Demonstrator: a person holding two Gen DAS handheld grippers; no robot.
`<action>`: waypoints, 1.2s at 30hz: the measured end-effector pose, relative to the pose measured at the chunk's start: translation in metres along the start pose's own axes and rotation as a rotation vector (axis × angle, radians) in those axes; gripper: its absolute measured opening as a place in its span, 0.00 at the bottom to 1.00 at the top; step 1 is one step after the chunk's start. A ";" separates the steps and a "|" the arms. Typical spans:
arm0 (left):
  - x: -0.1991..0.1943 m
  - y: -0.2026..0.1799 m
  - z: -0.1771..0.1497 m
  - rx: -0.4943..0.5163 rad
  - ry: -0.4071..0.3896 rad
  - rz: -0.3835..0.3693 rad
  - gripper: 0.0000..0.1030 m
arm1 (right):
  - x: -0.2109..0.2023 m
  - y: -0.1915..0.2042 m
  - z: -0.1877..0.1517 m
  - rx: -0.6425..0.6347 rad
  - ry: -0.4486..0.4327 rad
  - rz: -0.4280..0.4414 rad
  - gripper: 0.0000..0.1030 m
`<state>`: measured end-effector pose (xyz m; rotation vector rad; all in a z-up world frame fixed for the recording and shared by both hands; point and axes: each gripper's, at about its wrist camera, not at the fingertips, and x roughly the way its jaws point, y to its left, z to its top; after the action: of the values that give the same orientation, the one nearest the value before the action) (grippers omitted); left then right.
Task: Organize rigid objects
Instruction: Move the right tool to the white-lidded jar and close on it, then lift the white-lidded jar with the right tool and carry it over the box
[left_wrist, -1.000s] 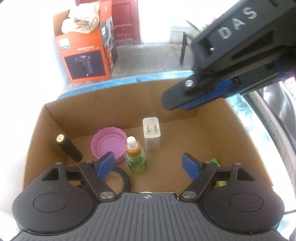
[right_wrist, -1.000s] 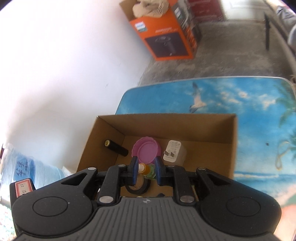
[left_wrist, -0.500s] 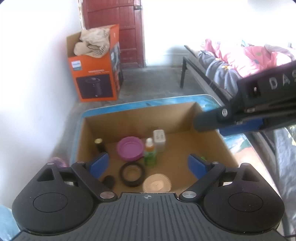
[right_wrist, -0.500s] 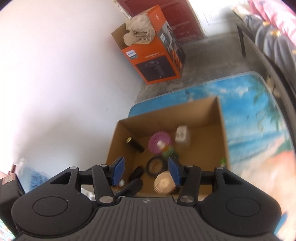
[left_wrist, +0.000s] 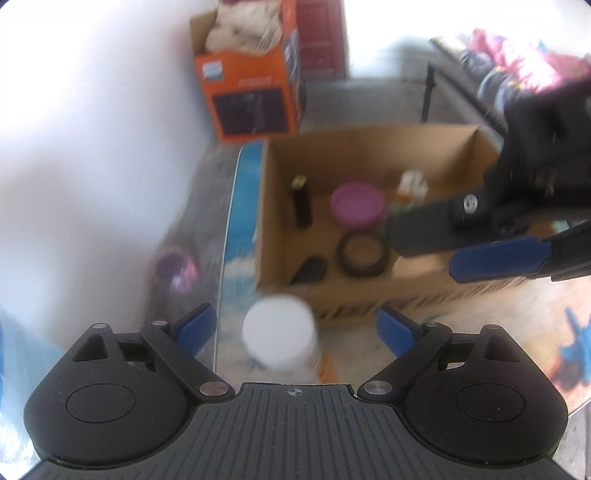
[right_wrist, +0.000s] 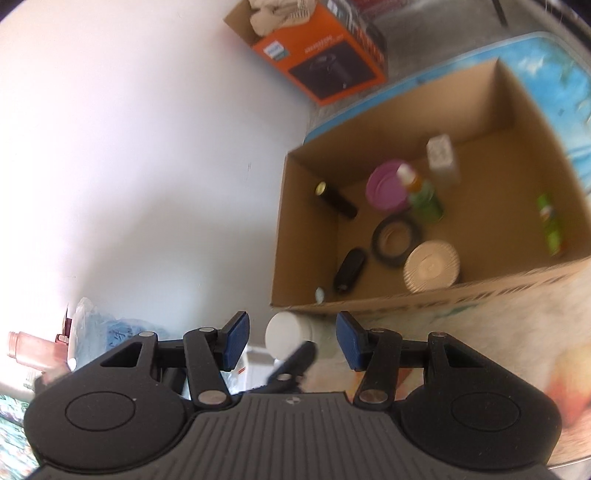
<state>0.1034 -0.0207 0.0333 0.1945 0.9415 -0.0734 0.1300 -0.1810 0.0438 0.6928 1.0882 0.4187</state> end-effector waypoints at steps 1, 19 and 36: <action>0.007 0.003 -0.003 -0.008 0.016 -0.013 0.91 | 0.007 0.001 -0.002 0.010 0.015 -0.002 0.53; 0.065 0.024 -0.017 -0.068 0.097 -0.091 0.67 | 0.085 -0.010 -0.009 0.153 0.165 -0.044 0.53; 0.067 0.030 -0.021 -0.094 0.090 -0.115 0.53 | 0.113 -0.017 -0.007 0.161 0.171 -0.029 0.47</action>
<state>0.1303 0.0145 -0.0284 0.0569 1.0433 -0.1275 0.1706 -0.1212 -0.0445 0.7929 1.3020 0.3734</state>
